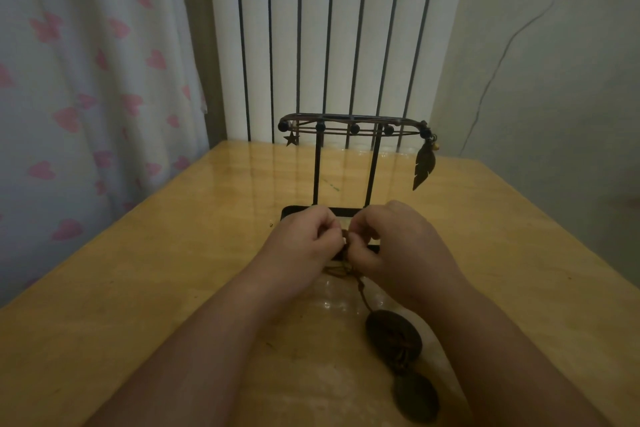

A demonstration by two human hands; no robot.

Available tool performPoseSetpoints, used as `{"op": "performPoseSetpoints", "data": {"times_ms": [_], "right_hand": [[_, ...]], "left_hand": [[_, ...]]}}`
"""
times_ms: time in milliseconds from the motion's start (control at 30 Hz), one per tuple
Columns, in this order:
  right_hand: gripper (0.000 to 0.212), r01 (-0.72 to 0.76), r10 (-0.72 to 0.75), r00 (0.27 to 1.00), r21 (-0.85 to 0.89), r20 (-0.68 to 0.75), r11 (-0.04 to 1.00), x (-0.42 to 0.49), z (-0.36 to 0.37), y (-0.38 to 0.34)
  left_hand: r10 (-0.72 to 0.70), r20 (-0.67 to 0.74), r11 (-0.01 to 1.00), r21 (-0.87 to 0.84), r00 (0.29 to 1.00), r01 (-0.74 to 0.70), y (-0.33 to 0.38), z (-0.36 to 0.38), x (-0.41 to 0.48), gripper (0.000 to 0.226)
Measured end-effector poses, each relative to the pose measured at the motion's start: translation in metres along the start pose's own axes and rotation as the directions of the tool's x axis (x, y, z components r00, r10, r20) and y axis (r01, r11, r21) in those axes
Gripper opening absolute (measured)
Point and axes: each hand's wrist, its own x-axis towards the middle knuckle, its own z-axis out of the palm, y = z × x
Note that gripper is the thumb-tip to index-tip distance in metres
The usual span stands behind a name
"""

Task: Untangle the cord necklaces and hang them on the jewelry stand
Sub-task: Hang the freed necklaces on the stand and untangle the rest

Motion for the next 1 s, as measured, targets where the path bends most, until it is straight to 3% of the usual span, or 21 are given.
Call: {"op": "performPoseSetpoints", "data": {"times_ms": [233, 533, 667, 1000], "right_hand": [[0.008, 0.0, 0.001, 0.999, -0.014, 0.041, 1.0, 0.0001, -0.006, -0.002], [0.005, -0.029, 0.027, 0.997, 0.025, 0.065, 0.999, 0.0001, -0.0058, -0.0031], [0.006, -0.037, 0.035, 0.997, 0.026, 0.065, 0.999, 0.0006, -0.0039, -0.0037], [0.003, -0.024, 0.021, 0.999, 0.072, 0.037, 0.997, -0.0004, -0.0039, -0.0059]], "left_hand": [[-0.017, 0.002, 1.0, -0.005, 1.0, 0.017, 0.0027, 0.0008, -0.0018, 0.021], [0.123, -0.117, 0.989, 0.102, 0.986, -0.111, 0.0041, -0.0008, -0.005, 0.019], [0.109, -0.079, 0.983, 0.159, 0.991, -0.096, 0.0035, -0.0003, -0.0038, 0.02], [-0.07, 0.055, 0.979, -0.188, 0.996, 0.079, 0.0002, 0.0008, -0.0001, 0.02]]}}
